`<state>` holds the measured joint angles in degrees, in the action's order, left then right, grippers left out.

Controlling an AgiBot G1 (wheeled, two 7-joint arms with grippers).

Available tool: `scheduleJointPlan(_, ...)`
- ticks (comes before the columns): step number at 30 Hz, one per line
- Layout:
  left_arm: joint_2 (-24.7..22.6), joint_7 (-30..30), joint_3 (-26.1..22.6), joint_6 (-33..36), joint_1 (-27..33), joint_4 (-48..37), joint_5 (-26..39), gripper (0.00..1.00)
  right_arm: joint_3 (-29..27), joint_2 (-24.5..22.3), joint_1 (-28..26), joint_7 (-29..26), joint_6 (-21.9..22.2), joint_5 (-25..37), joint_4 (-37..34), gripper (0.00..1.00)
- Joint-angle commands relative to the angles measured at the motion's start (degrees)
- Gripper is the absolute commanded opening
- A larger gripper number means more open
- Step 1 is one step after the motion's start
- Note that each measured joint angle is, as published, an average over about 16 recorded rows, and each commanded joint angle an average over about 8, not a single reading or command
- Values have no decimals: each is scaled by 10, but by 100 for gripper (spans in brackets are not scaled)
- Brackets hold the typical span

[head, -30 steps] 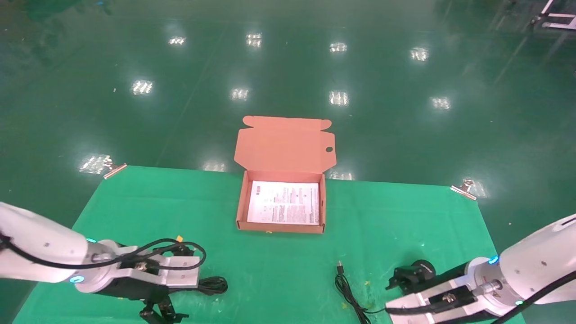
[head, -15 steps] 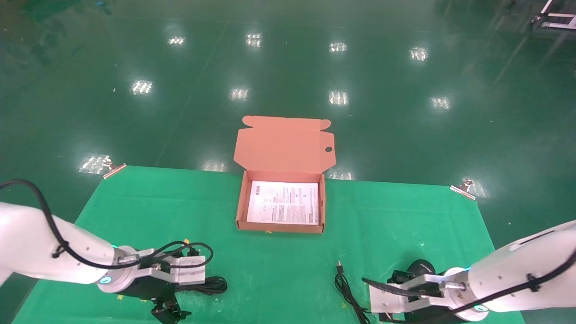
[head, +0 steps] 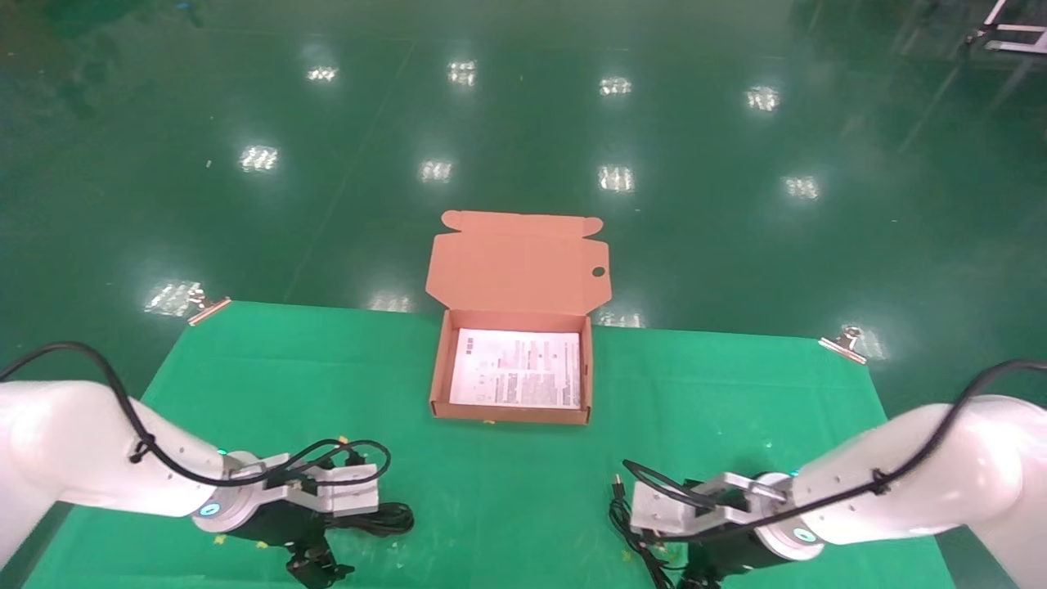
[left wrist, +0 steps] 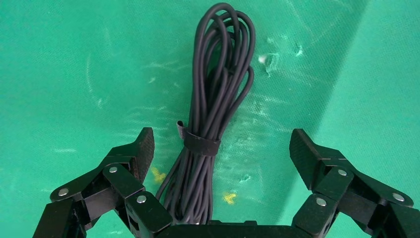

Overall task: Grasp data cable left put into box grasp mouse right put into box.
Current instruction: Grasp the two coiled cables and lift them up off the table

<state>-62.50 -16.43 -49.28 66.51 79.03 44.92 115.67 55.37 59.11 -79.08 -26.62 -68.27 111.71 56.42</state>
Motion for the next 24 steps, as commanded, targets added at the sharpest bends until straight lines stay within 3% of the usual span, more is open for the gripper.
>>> scheduleJointPlan(1, -4, 6, 0, -3, 2, -15, -1, 100, 0, 10, -1, 3, 6, -1, -16, 100)
scheduleJointPlan(6, -10, 25, 3, -10, 9, -46, -6, 100, -1, 31, 1, 12, 23, -3, -55, 97)
scheduleJointPlan(14, -15, 38, 15, -24, 14, -79, -20, 0, -9, 48, 6, 21, 45, -15, -96, 0)
scheduleJointPlan(24, -14, 37, 13, -21, 14, -75, -20, 0, -7, 46, 5, 21, 42, -13, -90, 0)
